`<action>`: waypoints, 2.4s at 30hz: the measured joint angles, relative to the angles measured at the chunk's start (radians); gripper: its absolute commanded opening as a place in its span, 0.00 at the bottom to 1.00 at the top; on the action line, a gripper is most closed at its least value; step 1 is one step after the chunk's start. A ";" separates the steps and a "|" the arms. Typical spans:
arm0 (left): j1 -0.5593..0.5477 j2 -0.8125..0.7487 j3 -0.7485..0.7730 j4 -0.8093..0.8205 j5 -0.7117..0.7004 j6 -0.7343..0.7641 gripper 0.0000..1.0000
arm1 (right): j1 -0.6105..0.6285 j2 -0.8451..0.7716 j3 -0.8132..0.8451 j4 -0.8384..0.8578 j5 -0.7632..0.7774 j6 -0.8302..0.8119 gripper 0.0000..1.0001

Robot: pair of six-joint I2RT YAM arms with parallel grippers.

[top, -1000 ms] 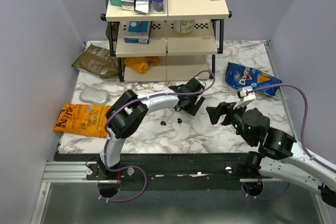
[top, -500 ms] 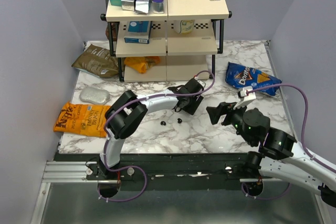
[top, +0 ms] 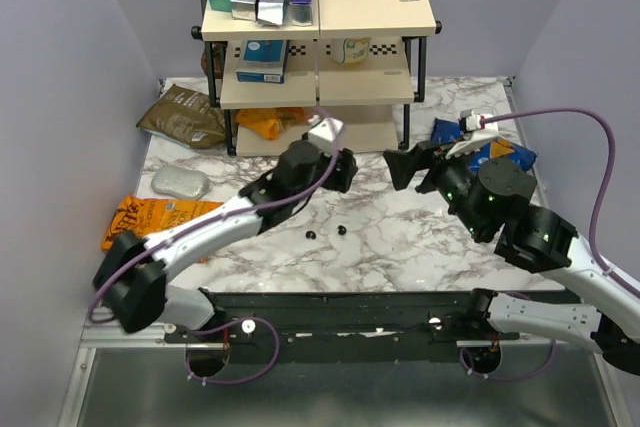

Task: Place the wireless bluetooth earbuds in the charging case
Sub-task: Pick up the charging case at the center of the board, then open the charging case.

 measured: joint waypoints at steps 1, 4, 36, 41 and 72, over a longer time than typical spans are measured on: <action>0.006 -0.077 -0.061 0.065 0.001 -0.002 0.00 | 0.000 0.020 0.023 0.005 0.000 -0.013 0.88; 0.005 -0.293 -0.269 0.285 0.016 -0.005 0.00 | 0.000 0.059 0.064 0.002 -0.016 -0.048 0.88; -0.043 -0.669 -0.686 0.743 0.364 0.382 0.00 | 0.000 0.393 0.272 -0.208 -0.532 -0.160 0.85; -0.056 -0.680 -0.686 0.726 0.364 0.396 0.00 | 0.000 0.422 0.272 -0.208 -0.537 -0.154 0.85; -0.074 -0.698 -0.686 0.694 0.336 0.426 0.00 | 0.000 0.404 0.266 -0.243 -0.437 -0.146 0.85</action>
